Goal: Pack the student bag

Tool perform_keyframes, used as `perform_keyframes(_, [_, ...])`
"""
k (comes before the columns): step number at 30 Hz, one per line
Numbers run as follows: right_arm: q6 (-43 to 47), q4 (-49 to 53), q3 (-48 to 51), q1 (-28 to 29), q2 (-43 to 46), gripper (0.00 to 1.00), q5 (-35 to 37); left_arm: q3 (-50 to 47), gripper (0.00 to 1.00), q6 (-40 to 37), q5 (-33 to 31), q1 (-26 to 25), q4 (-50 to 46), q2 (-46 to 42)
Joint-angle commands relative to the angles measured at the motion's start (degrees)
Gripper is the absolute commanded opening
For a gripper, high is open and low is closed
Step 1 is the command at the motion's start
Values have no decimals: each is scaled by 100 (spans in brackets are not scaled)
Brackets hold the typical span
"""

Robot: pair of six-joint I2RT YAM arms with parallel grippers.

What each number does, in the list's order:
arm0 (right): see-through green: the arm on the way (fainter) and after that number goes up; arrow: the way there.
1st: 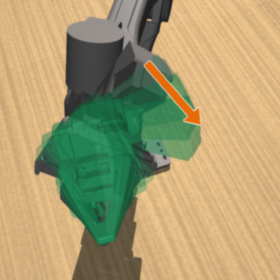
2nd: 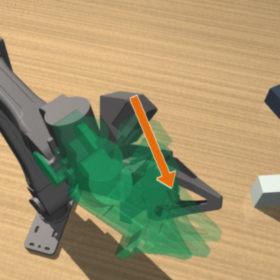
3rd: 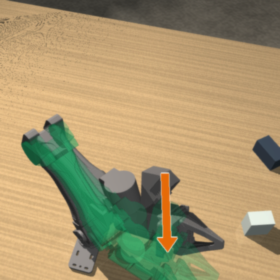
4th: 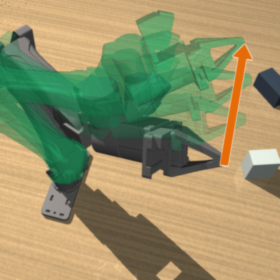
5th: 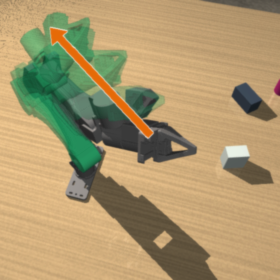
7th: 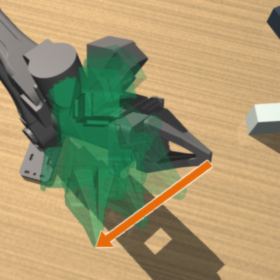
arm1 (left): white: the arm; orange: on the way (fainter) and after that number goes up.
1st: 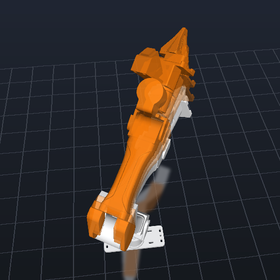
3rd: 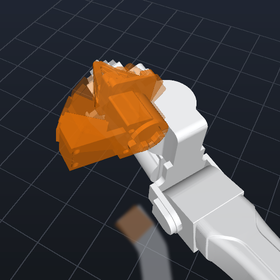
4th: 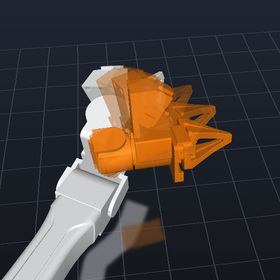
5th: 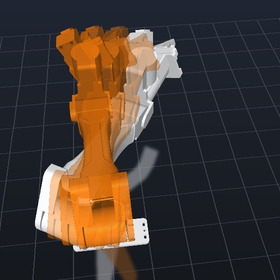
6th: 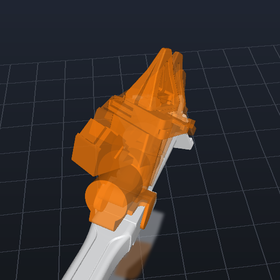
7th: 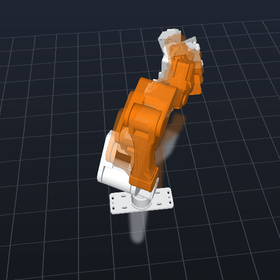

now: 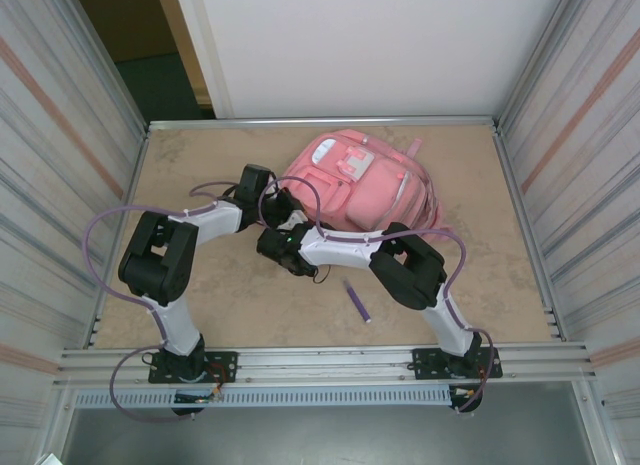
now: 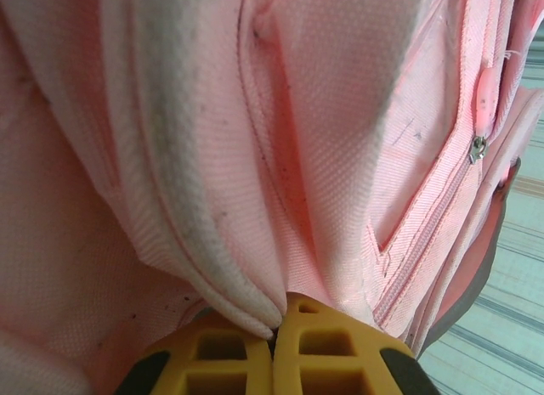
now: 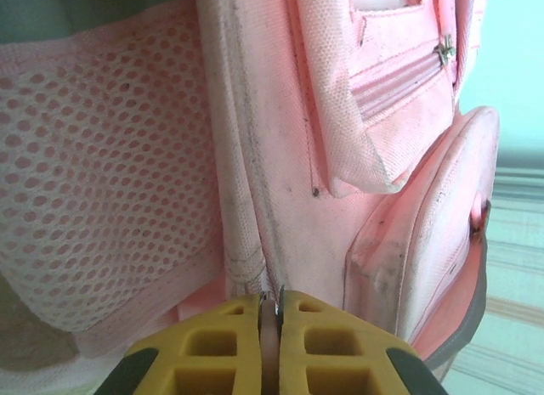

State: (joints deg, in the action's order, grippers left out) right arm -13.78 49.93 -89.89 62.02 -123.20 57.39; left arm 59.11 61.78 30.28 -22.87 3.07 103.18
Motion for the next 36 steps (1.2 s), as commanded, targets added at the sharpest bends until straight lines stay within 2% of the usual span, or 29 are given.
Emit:
perform_keyframes(1, [-560,16,53,-41,237,0,234,-122,0,-52,356,-63,30,-141])
perform_keyframes(5, [-1643,362,98,-174,531,0,-71,-171,0,-59,330,-8,61,-165])
perform_keyframes(10, [-3890,870,322,-364,1239,0,-944,-207,0,-27,284,43,141,-145])
perform_keyframes(13, [-4732,884,557,-623,1640,0,-1903,-207,0,-9,251,59,183,-125])
perform_keyframes(18, [-5257,-295,1749,-1233,2568,0,-3729,-179,0,-38,124,97,247,-87])
perform_keyframes(22, [-5237,-691,2489,-1564,3312,0,-4093,-105,0,-77,27,216,231,-7])
perform_keyframes(27, [-4908,-428,3067,-2015,4190,0,-3807,148,0,-195,-27,430,61,130])
perform_keyframes(33, [-3564,-950,3710,-2638,5084,0,-4411,708,0,-495,-83,692,-381,339])
perform_keyframes(36, [-2904,-1258,3806,-2870,5271,0,-5055,1134,0,-681,-196,800,-671,576])
